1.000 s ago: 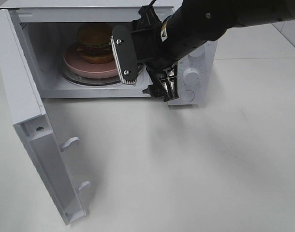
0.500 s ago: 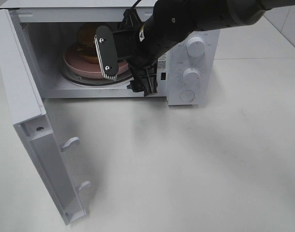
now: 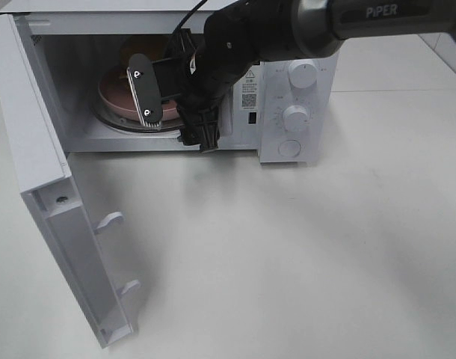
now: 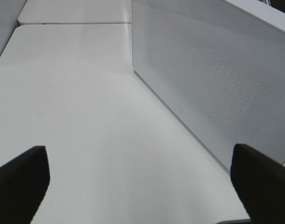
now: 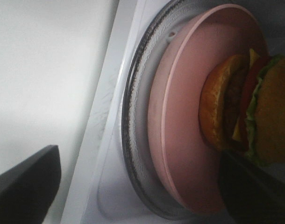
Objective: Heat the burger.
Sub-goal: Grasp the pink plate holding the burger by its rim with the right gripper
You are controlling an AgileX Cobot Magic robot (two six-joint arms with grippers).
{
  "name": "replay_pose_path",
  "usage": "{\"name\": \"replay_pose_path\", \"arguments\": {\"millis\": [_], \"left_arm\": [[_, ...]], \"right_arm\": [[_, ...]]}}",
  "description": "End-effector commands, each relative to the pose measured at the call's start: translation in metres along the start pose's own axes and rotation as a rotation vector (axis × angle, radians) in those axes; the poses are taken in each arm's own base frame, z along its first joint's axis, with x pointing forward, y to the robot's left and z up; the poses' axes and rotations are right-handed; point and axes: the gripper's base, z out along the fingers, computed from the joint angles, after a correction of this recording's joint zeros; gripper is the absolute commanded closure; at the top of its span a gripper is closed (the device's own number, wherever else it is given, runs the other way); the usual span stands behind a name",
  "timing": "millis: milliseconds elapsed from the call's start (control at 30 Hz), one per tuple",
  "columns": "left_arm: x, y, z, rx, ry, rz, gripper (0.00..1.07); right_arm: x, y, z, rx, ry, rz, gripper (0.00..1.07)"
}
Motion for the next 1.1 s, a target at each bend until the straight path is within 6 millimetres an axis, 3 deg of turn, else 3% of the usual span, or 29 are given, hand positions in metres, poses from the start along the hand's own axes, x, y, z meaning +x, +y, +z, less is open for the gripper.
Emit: {"name": "replay_pose_path", "arguments": {"millis": [33,467,1000,1100], "left_arm": [[0.001,0.0,-0.002,0.0,-0.023,-0.005,0.09],[0.001,0.002,-0.002,-0.024,-0.021,0.007,0.09],[0.001,0.002,-0.002,-0.03,-0.021,0.01,0.09],[0.001,0.002,-0.002,-0.03,-0.021,0.01,0.09]], "right_arm": [[0.0,-0.002,0.011,-0.007,-0.004,0.028,0.2],[-0.002,-0.001,0.046,-0.034,-0.009,0.063,0.23],[0.0,0.0,0.067,-0.048,-0.024,0.108,0.27],[0.0,0.002,0.069,-0.058,-0.031,0.113,0.33]]}}
